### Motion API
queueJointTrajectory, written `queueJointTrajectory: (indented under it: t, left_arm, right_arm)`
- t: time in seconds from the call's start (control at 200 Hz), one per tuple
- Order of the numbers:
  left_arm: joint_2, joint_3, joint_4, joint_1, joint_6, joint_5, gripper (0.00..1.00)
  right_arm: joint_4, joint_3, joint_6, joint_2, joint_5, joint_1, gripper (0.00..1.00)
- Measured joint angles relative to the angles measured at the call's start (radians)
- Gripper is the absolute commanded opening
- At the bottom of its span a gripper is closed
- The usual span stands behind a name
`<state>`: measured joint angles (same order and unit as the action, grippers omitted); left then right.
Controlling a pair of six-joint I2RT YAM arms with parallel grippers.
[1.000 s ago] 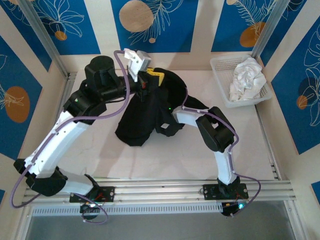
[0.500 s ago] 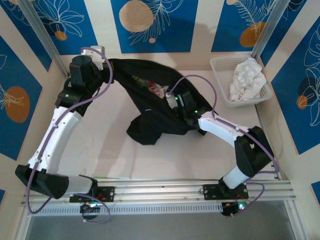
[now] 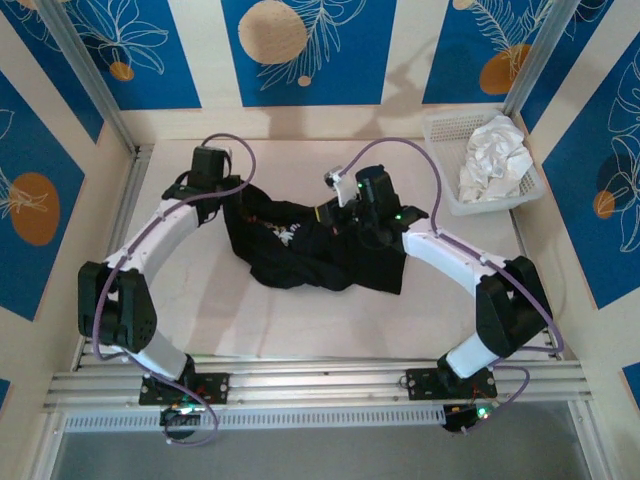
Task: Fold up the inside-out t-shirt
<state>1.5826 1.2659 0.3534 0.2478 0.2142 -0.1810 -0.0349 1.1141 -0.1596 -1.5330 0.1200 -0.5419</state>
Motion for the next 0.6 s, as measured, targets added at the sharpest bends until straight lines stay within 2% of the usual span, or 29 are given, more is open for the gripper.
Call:
queueJointTrajectory:
  t: [0.38,0.505,0.575,0.6]
  left_arm:
    - [0.051,-0.145,-0.115,-0.017,0.047,0.019,0.00]
    - [0.051,-0.184,-0.141,-0.017,0.059,0.051,0.00]
    - [0.051,-0.198,-0.149,-0.017,0.069,0.069,0.00]
    - [0.051,-0.199,-0.149,-0.017,0.069,0.073,0.00]
  right_arm:
    - [0.048,0.015,-0.050,0.095,0.087,0.071,0.00]
    - [-0.010,0.019,-0.035,0.080,0.036,0.057,0.44]
    - [-0.047,0.021,-0.012,0.045,-0.006,0.018,0.56]
    - [-0.060,0.021,-0.011,0.029,-0.021,0.003,0.66]
